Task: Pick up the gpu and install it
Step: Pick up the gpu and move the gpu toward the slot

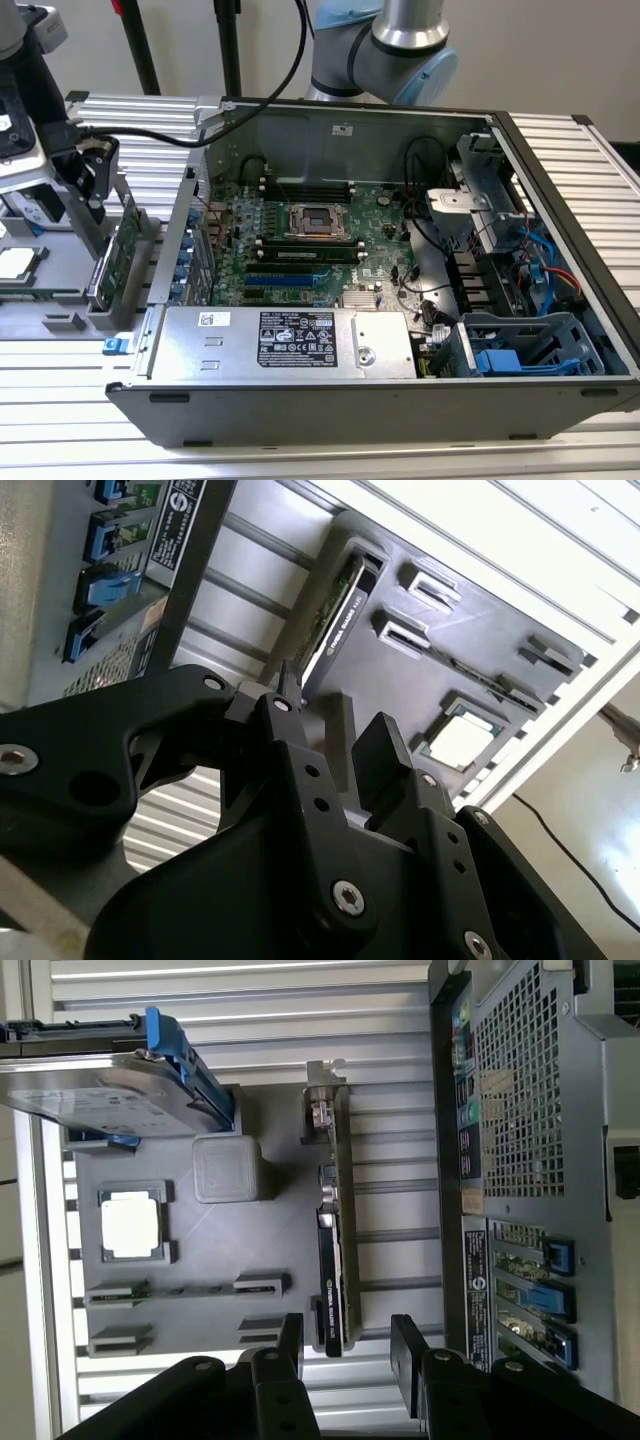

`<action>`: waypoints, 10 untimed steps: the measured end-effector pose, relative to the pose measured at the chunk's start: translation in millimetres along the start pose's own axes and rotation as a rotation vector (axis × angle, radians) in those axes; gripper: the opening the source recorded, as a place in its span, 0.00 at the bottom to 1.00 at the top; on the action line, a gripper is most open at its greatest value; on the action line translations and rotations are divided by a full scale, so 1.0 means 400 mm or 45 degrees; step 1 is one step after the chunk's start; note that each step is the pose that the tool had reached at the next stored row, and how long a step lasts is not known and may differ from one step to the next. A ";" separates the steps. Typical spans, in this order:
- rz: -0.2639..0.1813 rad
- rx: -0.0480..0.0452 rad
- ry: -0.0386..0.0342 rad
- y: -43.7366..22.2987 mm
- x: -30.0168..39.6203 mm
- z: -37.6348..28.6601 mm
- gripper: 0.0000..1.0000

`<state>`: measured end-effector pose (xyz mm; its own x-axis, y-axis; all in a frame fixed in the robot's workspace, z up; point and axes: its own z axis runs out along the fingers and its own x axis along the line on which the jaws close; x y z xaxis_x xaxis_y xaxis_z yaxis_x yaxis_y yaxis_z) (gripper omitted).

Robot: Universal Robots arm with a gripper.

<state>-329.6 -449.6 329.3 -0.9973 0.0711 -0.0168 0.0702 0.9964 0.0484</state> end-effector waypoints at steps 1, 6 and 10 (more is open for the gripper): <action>0.000 0.000 0.0000 0.000 0.000 0.001 1.00; 0.000 0.000 0.0000 0.000 0.000 0.006 1.00; 0.000 0.000 0.0001 -0.001 0.000 0.009 1.00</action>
<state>-329.6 -449.6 325.5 -0.9973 0.0710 -0.0167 0.0702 0.9964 0.0483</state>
